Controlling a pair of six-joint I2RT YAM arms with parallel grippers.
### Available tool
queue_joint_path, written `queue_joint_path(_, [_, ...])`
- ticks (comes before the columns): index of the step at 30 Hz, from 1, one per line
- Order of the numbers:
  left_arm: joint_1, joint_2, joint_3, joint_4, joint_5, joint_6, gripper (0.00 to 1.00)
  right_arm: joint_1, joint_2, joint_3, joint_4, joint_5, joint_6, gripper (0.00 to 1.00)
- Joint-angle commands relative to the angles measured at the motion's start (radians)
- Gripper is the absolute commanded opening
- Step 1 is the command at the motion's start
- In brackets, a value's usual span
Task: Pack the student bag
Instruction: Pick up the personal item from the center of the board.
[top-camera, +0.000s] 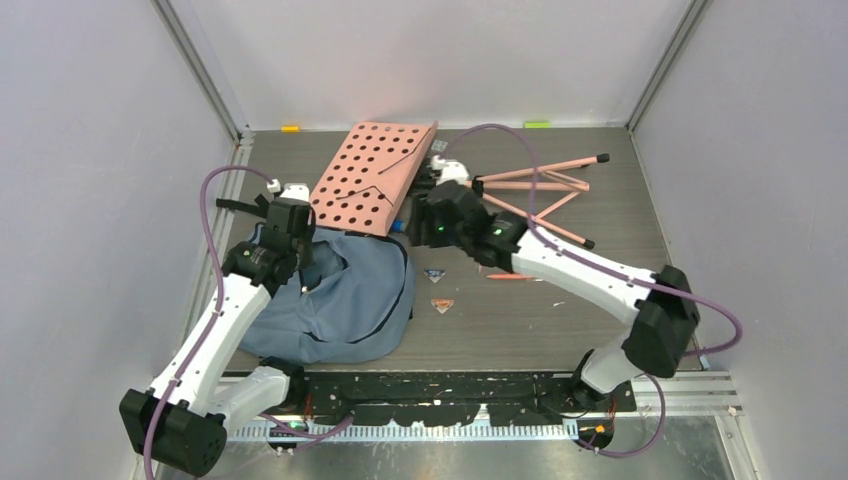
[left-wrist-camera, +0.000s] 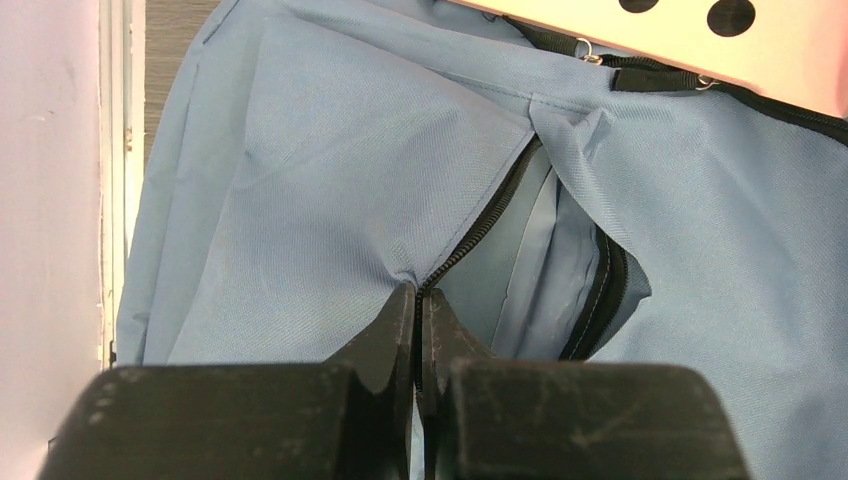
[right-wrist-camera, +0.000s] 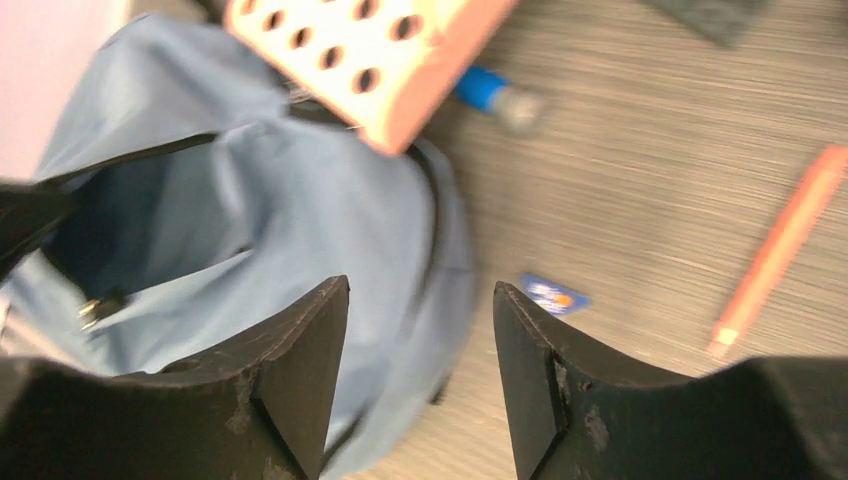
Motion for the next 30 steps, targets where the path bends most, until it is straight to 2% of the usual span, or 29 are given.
queue_joint_path(1, [0.0,-0.029,0.016,0.087,-0.009,-0.005,0.0,-0.121,-0.069,-0.12,-0.133,0.009,-0.038,0.6])
queue_joint_path(7, [0.0,-0.043,0.021,0.053,-0.161,-0.029,0.0,-0.158,-0.024,-0.153,-0.165,-0.008,-0.13,0.6])
queue_joint_path(11, [0.002,-0.045,0.026,0.036,-0.224,-0.033,0.0,-0.165,0.06,-0.121,-0.108,-0.125,-0.246,0.63])
queue_joint_path(18, [0.003,-0.048,0.021,0.046,-0.206,-0.033,0.0,-0.145,0.177,-0.112,-0.02,-0.284,-0.439,0.64])
queue_joint_path(23, [0.003,-0.037,0.021,0.046,-0.185,-0.033,0.0,-0.137,0.195,-0.129,0.064,-0.313,-0.538,0.65])
queue_joint_path(30, [0.004,-0.033,0.022,0.046,-0.179,-0.033,0.0,-0.133,0.279,-0.072,0.008,-0.378,-0.638,0.65])
